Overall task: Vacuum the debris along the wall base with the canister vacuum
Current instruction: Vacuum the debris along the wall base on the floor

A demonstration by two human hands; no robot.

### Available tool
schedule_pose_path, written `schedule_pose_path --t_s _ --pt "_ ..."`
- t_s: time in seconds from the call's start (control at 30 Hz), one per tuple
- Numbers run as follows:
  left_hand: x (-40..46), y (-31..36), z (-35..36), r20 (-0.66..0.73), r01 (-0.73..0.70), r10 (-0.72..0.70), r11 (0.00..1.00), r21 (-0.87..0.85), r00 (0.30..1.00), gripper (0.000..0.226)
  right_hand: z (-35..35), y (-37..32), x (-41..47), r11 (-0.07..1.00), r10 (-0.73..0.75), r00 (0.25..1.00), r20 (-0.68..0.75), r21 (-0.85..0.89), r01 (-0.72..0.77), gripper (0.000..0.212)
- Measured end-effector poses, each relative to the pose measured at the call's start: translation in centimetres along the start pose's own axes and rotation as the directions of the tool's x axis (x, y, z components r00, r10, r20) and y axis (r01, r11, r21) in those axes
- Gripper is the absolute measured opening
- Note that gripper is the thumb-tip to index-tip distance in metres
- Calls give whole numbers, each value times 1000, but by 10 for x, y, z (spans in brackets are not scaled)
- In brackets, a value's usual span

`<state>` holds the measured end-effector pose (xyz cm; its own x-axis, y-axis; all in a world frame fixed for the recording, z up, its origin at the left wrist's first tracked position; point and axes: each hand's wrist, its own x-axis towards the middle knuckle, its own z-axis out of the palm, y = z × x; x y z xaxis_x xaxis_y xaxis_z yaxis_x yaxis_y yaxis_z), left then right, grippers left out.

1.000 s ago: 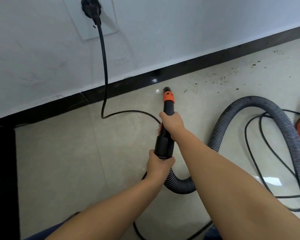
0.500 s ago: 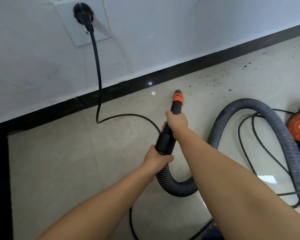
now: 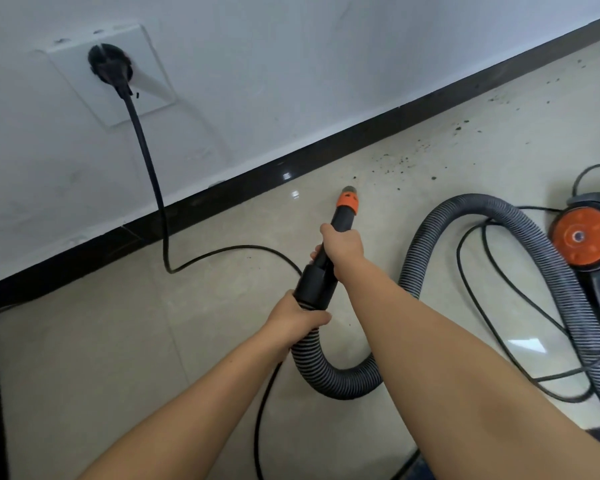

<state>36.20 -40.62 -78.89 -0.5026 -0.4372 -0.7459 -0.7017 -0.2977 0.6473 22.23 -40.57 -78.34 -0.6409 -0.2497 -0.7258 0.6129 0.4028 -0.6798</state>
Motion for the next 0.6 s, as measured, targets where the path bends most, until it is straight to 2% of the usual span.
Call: schedule_pose_path --t_s 0.2,0.33,0.47,0.6 --pt "6 25 27 155 -35 24 997 64 988 43 -48 -7 16 997 33 994 -101 79 -25 16" --pt "8 36 50 179 -45 28 995 87 984 42 -75 -13 24 991 66 989 -130 127 -49 14" --pt "5 33 55 135 -11 1 998 70 991 36 -73 -12 25 995 58 994 -92 87 -50 13" --pt "-5 26 37 10 53 -53 997 54 999 39 -43 -7 20 999 33 998 45 39 -35 26"
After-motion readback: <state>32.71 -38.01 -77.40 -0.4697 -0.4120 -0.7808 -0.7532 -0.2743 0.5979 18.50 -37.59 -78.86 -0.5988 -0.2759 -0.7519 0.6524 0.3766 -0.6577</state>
